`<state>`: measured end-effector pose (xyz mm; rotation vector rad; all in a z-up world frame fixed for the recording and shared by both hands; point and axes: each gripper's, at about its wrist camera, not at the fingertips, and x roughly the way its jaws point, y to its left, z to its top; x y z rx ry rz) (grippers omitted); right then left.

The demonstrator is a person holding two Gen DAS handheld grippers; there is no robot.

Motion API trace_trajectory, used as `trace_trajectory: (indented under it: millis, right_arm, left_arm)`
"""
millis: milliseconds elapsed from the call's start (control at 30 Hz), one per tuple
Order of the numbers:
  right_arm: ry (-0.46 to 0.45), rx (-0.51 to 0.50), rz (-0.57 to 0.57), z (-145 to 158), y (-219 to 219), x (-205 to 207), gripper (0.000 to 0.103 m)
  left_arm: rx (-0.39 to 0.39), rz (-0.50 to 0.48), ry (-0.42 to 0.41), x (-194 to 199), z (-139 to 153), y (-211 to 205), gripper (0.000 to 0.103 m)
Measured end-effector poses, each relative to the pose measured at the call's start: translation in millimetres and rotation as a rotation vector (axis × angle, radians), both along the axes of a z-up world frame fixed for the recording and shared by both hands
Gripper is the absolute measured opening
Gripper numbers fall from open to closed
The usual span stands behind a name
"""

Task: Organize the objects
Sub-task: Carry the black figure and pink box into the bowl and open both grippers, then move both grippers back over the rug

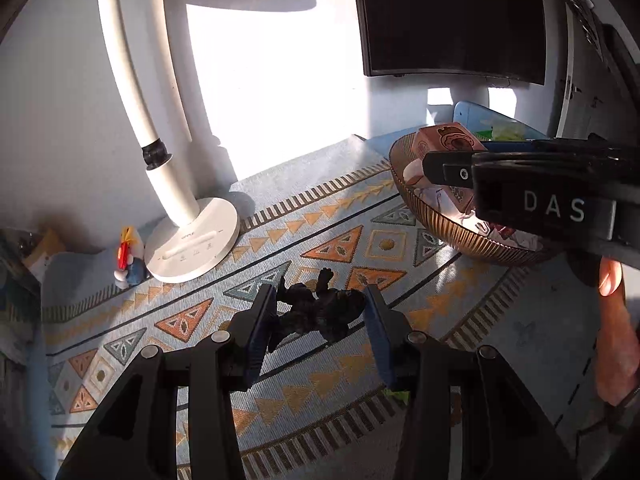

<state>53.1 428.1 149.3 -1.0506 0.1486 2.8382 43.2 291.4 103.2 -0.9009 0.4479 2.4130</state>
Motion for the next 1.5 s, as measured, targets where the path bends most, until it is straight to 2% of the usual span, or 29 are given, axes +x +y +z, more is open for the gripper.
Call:
trace_trajectory:
  millis: [267, 433, 600, 733, 833, 867, 900, 933, 967, 1033, 1100, 1233, 1300, 1333, 1433, 1500]
  right_arm:
    - [0.01, -0.094, -0.113, 2, 62, 12, 0.042]
    - [-0.006, -0.14, -0.113, -7, 76, 13, 0.042]
    - [0.055, -0.125, -0.181, 13, 91, 16, 0.042]
    - [0.095, -0.107, -0.302, 39, 114, 14, 0.042]
    - [0.071, -0.115, -0.348, 40, 139, 3, 0.042]
    - [0.045, -0.105, -0.363, 37, 147, -3, 0.046]
    - [0.018, -0.091, -0.369, 32, 153, -9, 0.052]
    - [-0.005, -0.076, -0.379, 28, 158, -13, 0.073]
    - [-0.009, -0.055, -0.401, 24, 162, -13, 0.083]
    - [-0.009, -0.029, -0.411, 19, 162, -7, 0.083]
    - [0.024, -0.057, -0.369, 22, 153, 9, 0.083]
    - [0.09, -0.088, -0.156, 34, 100, 34, 0.084]
    - [0.094, -0.074, -0.036, 35, 63, 41, 0.088]
    - [0.09, -0.072, 0.011, 32, 44, 43, 0.09]
    - [0.054, -0.084, 0.144, 9, -10, 43, 0.091]
    - [-0.018, -0.088, 0.196, -19, -43, 34, 0.092]
  left_arm:
    - [-0.015, -0.04, 0.011, 7, -1, 28, 0.041]
    - [-0.036, -0.044, 0.007, 6, -8, 34, 0.041]
    - [0.019, -0.018, -0.028, -10, 6, 27, 0.041]
    - [0.117, -0.202, -0.039, -7, 36, 59, 0.041]
    - [0.194, -0.292, -0.038, -8, 42, 91, 0.043]
    - [0.21, -0.315, -0.052, -10, 40, 102, 0.056]
    - [0.225, -0.328, -0.066, -12, 36, 111, 0.079]
    - [0.239, -0.323, -0.066, -14, 32, 117, 0.089]
    - [0.235, -0.303, -0.057, -15, 29, 121, 0.094]
    - [0.203, -0.265, -0.061, -19, 24, 119, 0.094]
    - [0.211, -0.227, -0.06, -22, 23, 100, 0.094]
    - [0.181, -0.085, 0.014, -19, 24, 33, 0.094]
    - [0.143, 0.014, 0.042, -19, 22, -9, 0.102]
    - [0.109, 0.073, 0.051, -17, 19, -30, 0.102]
    - [0.002, 0.214, 0.018, -18, -2, -86, 0.102]
    - [-0.063, 0.304, -0.025, -19, -20, -117, 0.102]
